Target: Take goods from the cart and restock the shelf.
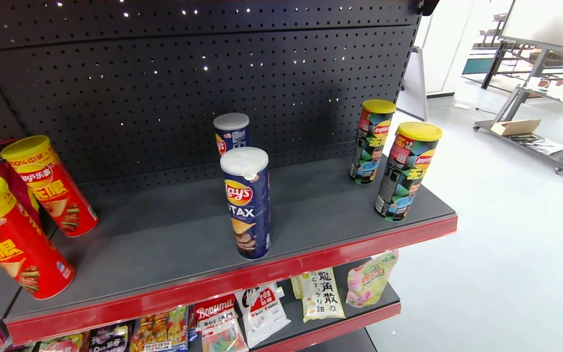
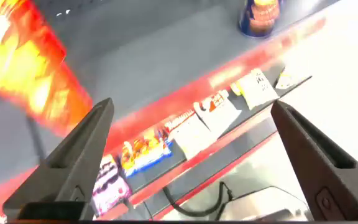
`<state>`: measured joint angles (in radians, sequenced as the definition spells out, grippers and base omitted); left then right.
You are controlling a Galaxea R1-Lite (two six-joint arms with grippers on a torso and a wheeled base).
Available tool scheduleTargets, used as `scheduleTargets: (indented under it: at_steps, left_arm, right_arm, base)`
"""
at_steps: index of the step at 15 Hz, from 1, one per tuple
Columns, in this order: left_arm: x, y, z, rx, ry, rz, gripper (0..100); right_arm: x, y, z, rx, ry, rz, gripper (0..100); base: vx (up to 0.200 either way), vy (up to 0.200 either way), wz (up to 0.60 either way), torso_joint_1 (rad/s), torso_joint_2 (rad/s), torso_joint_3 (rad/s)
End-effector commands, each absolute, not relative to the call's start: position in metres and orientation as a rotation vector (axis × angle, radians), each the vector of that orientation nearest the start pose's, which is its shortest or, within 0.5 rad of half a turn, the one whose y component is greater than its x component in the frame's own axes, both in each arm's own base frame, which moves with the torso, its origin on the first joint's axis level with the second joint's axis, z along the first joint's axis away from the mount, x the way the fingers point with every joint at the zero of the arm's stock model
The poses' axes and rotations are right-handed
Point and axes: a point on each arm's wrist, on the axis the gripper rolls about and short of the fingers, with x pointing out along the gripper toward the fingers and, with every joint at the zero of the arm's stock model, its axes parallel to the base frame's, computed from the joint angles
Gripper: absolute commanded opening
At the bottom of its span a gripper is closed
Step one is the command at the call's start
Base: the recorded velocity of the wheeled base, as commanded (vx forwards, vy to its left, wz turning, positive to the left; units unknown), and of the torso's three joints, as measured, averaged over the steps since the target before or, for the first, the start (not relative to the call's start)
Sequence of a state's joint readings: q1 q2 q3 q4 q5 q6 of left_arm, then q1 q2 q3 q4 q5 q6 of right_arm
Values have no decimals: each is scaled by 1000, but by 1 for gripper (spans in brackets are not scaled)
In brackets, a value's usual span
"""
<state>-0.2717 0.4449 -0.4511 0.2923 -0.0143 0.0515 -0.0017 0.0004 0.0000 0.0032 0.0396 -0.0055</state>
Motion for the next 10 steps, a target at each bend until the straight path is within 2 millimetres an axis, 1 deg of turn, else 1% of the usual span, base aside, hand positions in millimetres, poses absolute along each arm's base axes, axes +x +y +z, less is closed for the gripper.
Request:
scheduleTargets:
  at_steps: [1,2,5,10]
  left_arm:
    - [-54,16,142,58,124,-201,100]
    - [-53,17,142,33,121,-165,100]
    - [-54,17,141,-4,120,-193,100]
    - [-52,16,139,-1,134,-188,100]
  right_arm:
    - [-23,1,75,-6,3,38,100]
    - [-23,1,75,-6,3,40,100]
    - [-23,1,75,-11,3,38,100]
    - [-23,1,75,-9,3,38,100]
  base:
    - [0,0,0,0,0,0]
    - [0,0,0,0,0,0]
    - [0,0,0,0,0,0]
    - [0,0,600,1,2,3]
